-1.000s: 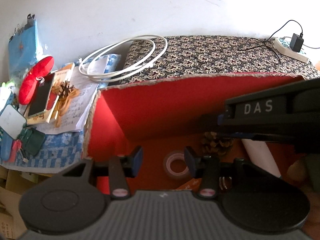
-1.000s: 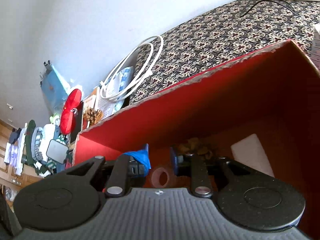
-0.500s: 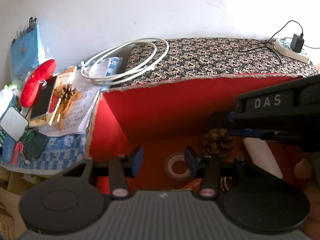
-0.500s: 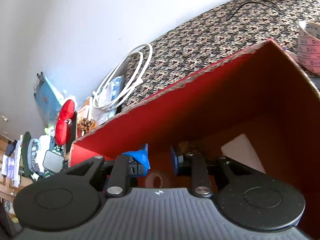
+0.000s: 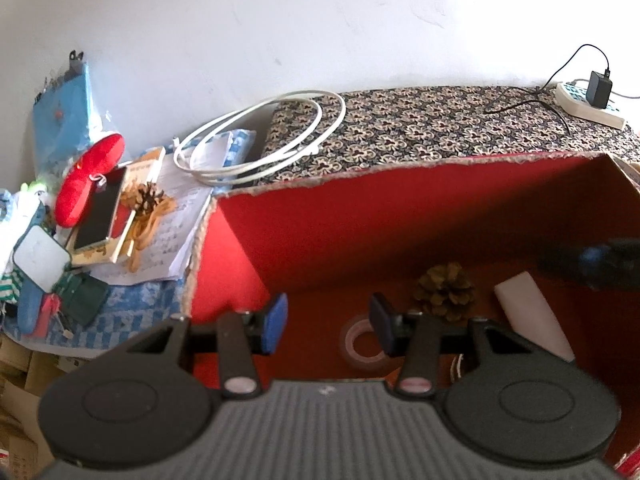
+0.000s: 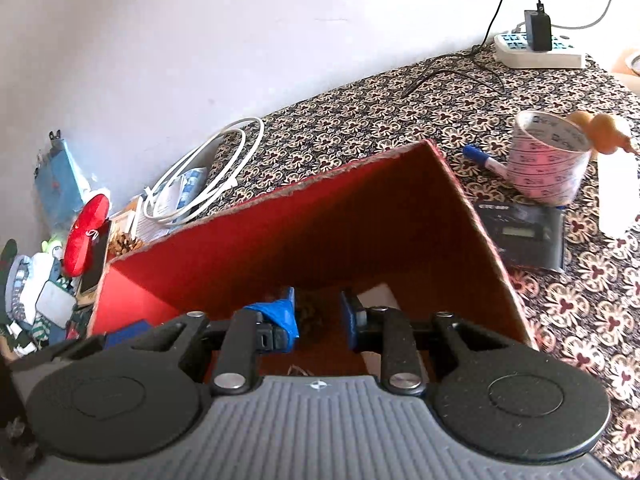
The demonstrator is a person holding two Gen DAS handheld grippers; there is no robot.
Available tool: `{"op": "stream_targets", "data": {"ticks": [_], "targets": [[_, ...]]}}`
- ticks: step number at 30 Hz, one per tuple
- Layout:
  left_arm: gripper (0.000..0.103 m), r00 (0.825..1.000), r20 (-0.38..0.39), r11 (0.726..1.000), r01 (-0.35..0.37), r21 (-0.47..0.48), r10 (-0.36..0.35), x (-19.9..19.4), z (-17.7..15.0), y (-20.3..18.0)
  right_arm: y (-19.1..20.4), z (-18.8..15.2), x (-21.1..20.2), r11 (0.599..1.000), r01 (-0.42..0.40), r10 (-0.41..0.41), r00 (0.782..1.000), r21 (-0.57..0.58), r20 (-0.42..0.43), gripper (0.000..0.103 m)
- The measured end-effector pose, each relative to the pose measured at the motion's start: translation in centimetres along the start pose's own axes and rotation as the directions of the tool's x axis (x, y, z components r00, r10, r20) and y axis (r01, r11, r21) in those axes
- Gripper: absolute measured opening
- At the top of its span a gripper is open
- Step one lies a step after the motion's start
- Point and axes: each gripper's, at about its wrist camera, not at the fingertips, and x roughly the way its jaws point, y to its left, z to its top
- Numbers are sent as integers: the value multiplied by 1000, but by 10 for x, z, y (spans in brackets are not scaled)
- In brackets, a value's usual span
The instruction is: Organize rigid objects
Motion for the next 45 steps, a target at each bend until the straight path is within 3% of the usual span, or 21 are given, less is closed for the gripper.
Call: {"op": "stream_targets", "data": {"ticks": [12,17,24,32,45], "targets": [[54,997,21,996,-71,-57,72,-9,-2,4,8,-16,-45,990,36,-32,999,-137,24,8],[58,997,38,989,-55,-134,60,-41,-7,12,7,-19,-61,981,39,-34,999,-189,31,9],[62,993,72,984,-87,-154,99,-94,-22,7,2,-23,-80,974,35,-33,999,-224,13,11],[64,993,9,977,-115,-178,118,-125,-46,-5,5,-39,-89,955,1,-13,999,-298,-39,13],[64,980,-139,966,-165,-200,139,-130,-83,-17,-5,-63,-98,934,-101,44,984,-342,-172,16]]}}
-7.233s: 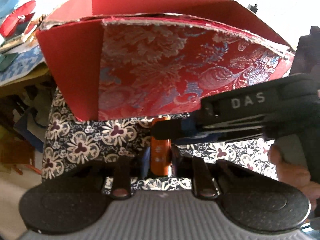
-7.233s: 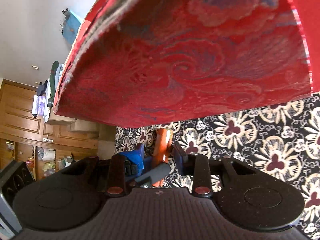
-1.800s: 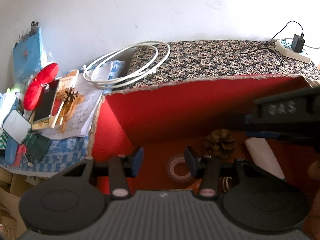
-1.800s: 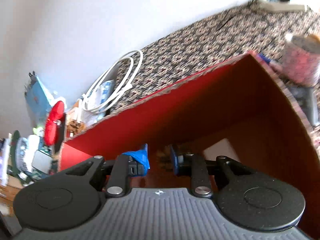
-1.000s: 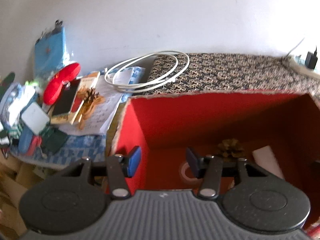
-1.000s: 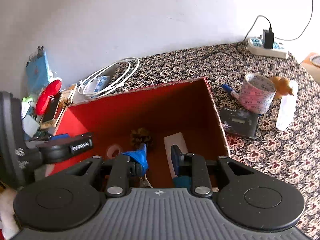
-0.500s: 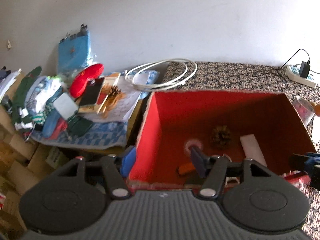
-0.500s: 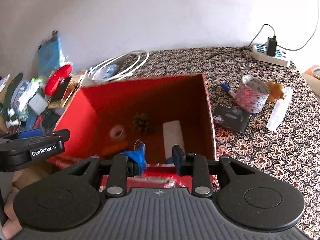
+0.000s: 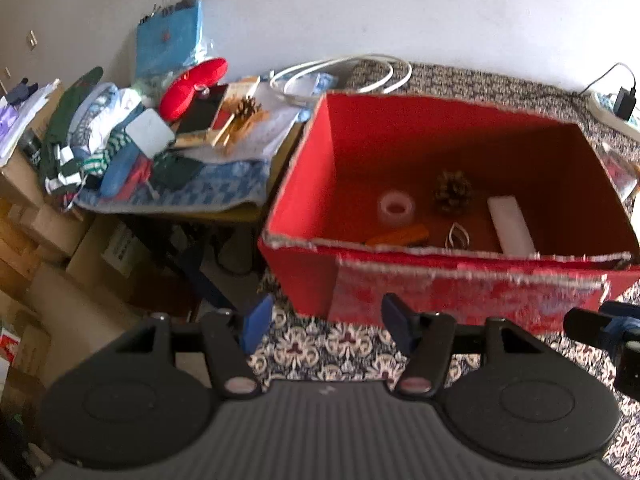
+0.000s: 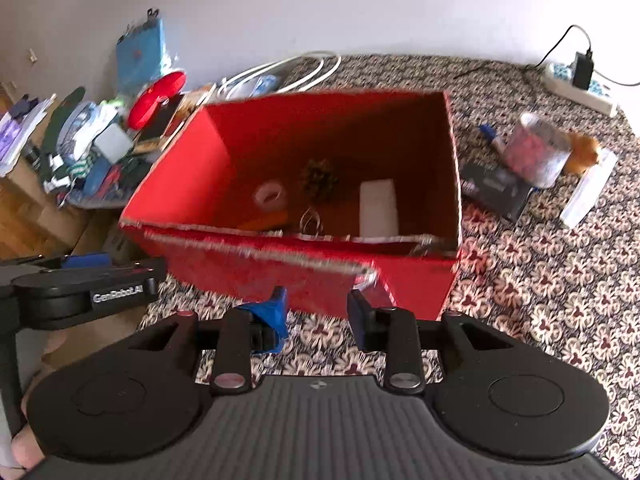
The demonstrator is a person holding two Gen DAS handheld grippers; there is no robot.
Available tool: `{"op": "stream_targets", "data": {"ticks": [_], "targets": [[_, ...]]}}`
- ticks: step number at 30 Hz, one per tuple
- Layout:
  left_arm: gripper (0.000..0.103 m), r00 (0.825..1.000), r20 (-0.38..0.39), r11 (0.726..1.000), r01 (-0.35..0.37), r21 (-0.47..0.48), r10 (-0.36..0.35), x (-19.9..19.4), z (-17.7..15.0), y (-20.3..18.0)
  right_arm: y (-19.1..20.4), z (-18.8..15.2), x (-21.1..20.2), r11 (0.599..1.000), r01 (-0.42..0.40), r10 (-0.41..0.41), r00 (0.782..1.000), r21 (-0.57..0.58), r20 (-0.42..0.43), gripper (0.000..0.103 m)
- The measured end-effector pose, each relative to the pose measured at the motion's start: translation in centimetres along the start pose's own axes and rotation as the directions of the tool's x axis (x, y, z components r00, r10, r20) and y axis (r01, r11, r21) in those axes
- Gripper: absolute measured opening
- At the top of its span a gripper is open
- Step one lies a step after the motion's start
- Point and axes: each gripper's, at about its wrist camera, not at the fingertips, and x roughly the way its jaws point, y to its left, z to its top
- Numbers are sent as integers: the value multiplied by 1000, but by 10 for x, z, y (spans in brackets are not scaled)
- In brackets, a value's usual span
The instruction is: Organize rigid objects
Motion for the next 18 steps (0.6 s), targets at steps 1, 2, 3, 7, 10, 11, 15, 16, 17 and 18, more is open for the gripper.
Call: {"op": "stream_targets", "data": {"ticks": [1,2,3,7,10,11,15,16,17,18], "targets": [[64,1000,-11,1000,-4,4,4,0,-2,-2,0,-1,0,1000,-2,2,1000,-1,-8,16],[64,1000,-25,1000,-7,8,7,1,-3,-4,0,-3,1,1000,-2,2,1000,-3,-18,16],[64,999,-39,1000,-7,13,7,1,-6,-6,-1,-3,2,1000,-6,6,1000,-3,-31,17],[64,997,-82,1000,0,28,3,1,-13,-15,-2,-9,5,999,-45,45,995,1,-91,17],[64,996,-90,1000,-1,28,4,-1,-17,-20,-4,-14,6,998,-65,64,991,-5,-121,17],[64,996,-91,1000,-2,27,5,-2,-18,-21,-4,-14,5,997,-71,69,990,-11,-124,17],[64,996,-91,1000,-4,22,6,-7,-19,-28,-9,-15,-1,996,-83,80,990,-25,-117,17],[64,996,-90,1000,-4,22,6,-8,-18,-29,-11,-15,-2,996,-87,83,990,-24,-116,18],[64,996,-89,1000,-2,22,4,-9,-17,-30,-13,-15,-2,996,-92,89,989,-23,-116,18],[64,996,-87,1000,-3,22,4,-11,-17,-33,-15,-14,-3,995,-98,95,989,-21,-116,18]]}}
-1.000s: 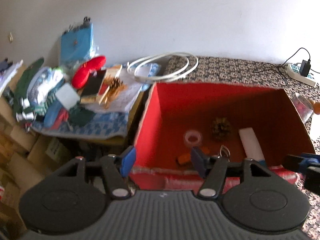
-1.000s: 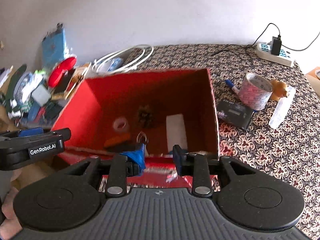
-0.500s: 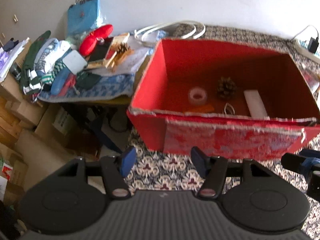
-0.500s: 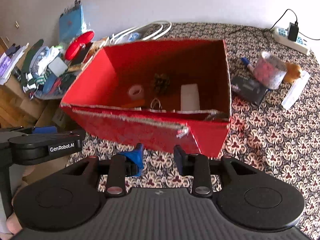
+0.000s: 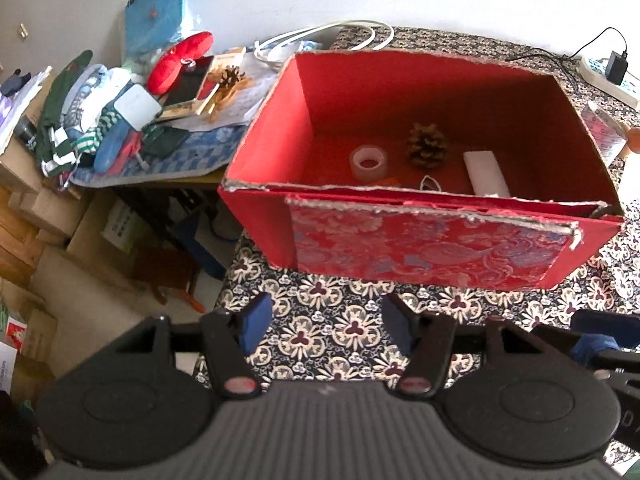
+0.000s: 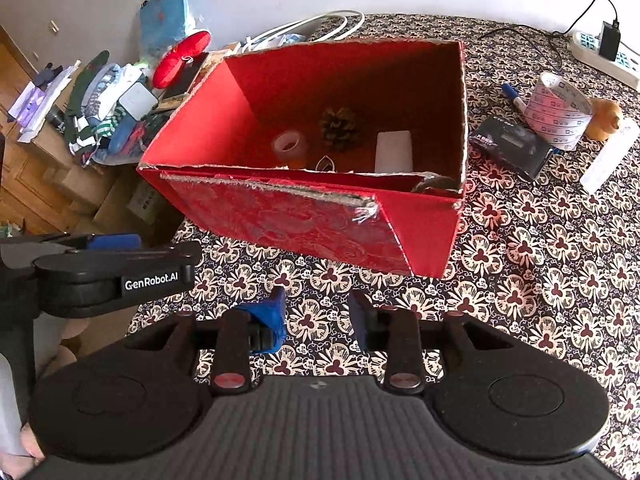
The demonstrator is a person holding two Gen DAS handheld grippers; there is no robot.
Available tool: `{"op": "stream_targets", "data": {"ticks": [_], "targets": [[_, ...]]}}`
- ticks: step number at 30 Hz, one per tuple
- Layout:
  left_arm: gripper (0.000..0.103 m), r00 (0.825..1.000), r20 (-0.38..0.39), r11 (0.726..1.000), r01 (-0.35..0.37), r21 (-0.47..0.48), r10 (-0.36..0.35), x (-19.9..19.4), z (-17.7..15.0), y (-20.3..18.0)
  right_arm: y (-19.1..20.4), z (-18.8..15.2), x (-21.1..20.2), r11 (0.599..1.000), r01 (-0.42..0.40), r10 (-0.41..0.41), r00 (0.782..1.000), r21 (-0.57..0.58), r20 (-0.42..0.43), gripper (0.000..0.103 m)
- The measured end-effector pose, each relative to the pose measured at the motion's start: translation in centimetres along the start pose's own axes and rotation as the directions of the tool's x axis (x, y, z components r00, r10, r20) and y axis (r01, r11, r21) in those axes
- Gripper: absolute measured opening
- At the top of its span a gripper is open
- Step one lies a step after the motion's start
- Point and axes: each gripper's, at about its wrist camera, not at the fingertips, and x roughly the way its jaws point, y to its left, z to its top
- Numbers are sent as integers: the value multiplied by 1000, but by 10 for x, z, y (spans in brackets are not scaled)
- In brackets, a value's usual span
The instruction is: Organize rigid objects
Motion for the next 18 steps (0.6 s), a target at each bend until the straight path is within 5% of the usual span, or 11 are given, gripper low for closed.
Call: {"op": "stream_targets", "data": {"ticks": [10,18], "targets": [[65,999,44,1000,-12,6,12,-20,18,-4,-6,15,-22,998,-56,56,998,-9,35,18],[65,994,109,999,9,37,-13,-25,55,2,-4,45,-31,999,-29,25,994,33,108,18]]}}
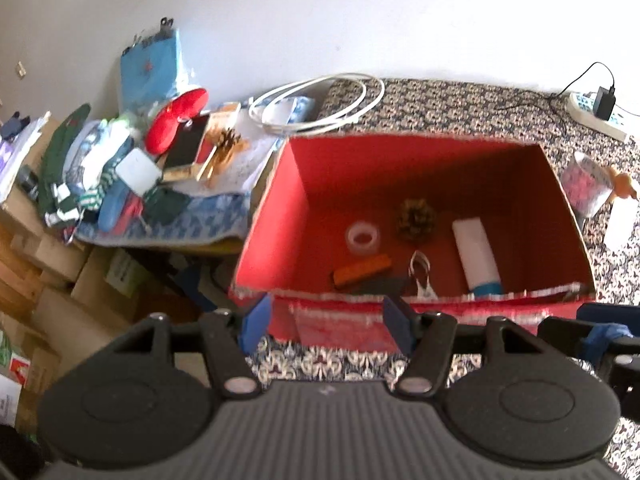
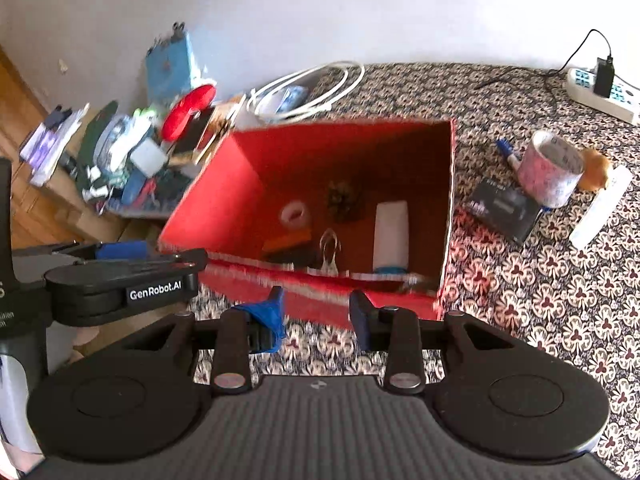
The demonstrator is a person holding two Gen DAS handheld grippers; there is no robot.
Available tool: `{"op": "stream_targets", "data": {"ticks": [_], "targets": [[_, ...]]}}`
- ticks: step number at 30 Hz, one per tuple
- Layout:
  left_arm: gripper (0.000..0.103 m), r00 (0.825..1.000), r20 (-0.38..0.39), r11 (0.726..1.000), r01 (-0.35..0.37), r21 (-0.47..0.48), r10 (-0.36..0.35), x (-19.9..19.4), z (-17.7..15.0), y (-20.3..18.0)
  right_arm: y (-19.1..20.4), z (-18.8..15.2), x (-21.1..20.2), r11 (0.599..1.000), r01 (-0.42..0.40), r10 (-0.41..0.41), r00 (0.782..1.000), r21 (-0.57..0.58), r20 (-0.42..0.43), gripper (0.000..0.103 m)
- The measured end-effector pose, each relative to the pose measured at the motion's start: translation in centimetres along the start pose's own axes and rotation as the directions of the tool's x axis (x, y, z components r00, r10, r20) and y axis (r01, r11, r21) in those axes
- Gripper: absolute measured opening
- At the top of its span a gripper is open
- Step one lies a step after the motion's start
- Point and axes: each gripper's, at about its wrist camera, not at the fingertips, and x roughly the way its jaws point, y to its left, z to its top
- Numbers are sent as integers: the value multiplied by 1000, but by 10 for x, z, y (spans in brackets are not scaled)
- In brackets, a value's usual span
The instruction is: Organize rigid objects
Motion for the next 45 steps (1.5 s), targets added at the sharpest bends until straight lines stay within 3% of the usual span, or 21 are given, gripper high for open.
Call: {"op": "stream_targets", "data": {"ticks": [14,26,45], "targets": [[66,997,61,996,33,78,-38,31,46,13,7,35,33,990,115,-120,991,84,62,19],[67,998,14,993,51,108,-53,78,52,20,3,39,80,972,204,-207,978,119,11,20],[67,999,7,995,30,96,-31,121,68,10,-17,62,122,985,163,-164,986,62,5,20]]}}
